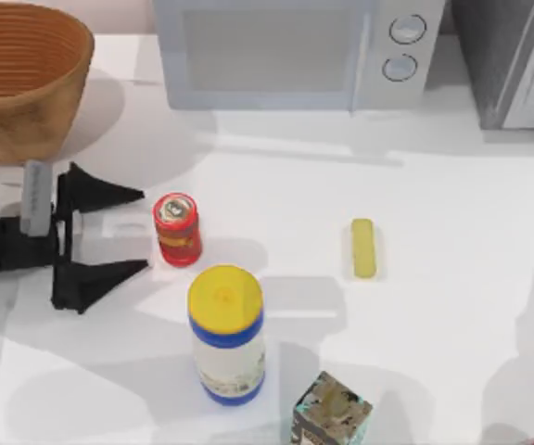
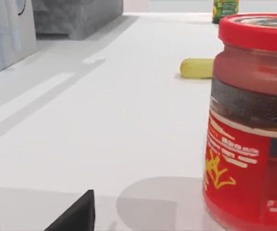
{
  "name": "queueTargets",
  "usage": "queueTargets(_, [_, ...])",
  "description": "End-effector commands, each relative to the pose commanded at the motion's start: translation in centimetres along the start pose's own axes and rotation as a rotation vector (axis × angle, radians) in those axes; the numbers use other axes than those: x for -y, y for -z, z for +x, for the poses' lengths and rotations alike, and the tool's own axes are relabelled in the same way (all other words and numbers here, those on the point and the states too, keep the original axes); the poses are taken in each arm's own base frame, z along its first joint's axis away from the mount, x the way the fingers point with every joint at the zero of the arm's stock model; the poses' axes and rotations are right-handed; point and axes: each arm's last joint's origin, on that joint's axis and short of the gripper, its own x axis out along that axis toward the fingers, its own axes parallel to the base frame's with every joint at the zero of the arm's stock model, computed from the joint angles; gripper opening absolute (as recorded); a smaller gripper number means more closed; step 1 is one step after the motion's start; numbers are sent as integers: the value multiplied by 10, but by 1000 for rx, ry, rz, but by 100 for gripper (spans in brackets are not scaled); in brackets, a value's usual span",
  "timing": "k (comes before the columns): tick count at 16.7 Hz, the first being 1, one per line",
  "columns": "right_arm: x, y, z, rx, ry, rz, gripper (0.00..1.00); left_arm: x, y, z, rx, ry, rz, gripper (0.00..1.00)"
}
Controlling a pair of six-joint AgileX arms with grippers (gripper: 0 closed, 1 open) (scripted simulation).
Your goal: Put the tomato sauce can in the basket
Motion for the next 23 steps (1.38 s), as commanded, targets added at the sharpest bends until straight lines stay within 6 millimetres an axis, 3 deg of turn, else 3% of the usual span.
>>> queueTargets(5, [0, 0, 0, 0, 0, 0, 100, 0, 5, 13, -12, 6, 1, 100])
queueTargets(14, [0, 0, 0, 0, 0, 0, 100, 16, -18, 67, -6, 2, 0, 100])
queueTargets(19, [0, 0, 0, 0, 0, 0, 100, 17, -19, 69, -4, 2, 1, 100])
queueTargets(23, [0, 0, 0, 0, 0, 0, 100, 17, -19, 69, -4, 2, 1, 70])
